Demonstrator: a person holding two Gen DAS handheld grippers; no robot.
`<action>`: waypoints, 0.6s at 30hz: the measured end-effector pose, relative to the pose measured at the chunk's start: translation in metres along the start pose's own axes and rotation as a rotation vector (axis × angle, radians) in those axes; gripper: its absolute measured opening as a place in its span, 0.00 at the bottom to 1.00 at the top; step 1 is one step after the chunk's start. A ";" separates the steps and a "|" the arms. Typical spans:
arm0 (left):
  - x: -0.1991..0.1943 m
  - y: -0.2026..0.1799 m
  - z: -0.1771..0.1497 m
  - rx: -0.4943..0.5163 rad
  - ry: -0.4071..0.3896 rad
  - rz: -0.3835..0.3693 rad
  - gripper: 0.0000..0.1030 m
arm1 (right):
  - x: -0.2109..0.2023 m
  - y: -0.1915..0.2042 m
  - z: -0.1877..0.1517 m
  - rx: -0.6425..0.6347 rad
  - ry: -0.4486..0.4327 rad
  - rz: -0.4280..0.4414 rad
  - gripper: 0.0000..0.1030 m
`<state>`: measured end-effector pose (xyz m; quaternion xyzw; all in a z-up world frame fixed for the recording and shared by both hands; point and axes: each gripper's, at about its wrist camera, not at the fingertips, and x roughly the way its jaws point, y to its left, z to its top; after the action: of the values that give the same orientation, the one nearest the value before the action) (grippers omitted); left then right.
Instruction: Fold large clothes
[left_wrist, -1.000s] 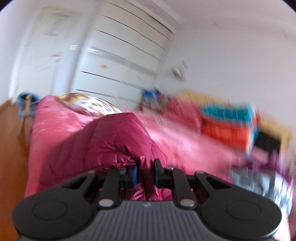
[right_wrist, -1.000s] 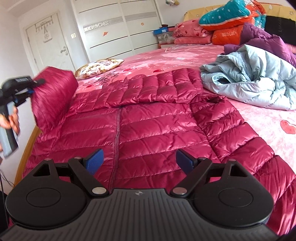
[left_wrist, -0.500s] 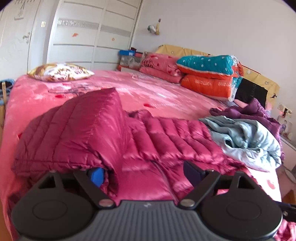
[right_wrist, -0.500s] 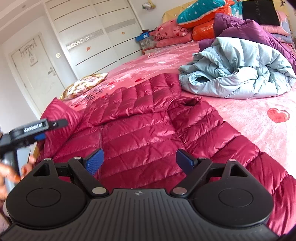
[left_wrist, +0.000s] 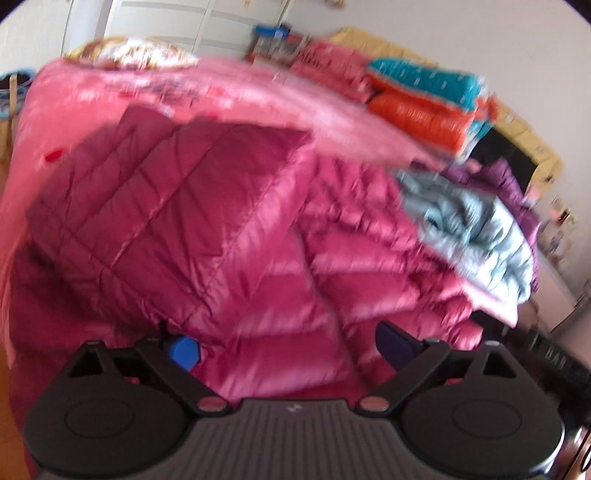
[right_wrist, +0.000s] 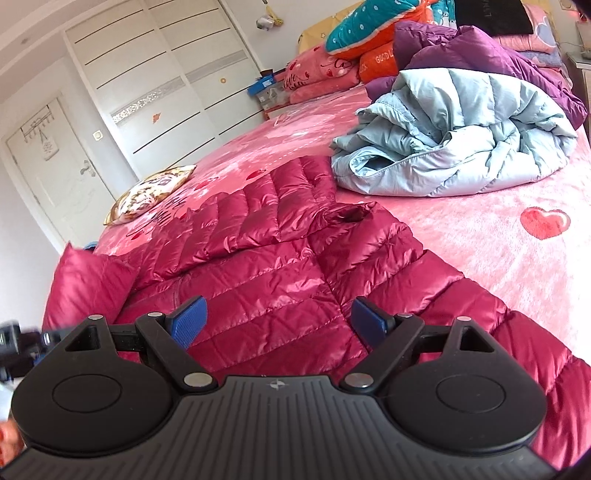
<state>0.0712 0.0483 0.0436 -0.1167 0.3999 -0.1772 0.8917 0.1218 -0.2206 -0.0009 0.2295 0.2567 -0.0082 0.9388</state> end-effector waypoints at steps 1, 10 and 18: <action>0.002 0.000 -0.004 0.005 0.014 0.014 0.93 | 0.001 0.000 0.000 -0.003 -0.001 -0.001 1.00; -0.013 -0.012 -0.026 0.104 0.058 0.057 0.94 | 0.006 -0.002 0.002 -0.006 0.018 0.023 1.00; -0.043 0.002 -0.036 0.041 0.149 -0.015 0.94 | 0.012 0.011 -0.004 -0.063 0.055 0.042 1.00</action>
<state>0.0178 0.0651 0.0489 -0.0878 0.4607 -0.2005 0.8602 0.1320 -0.2080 -0.0051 0.2055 0.2777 0.0258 0.9381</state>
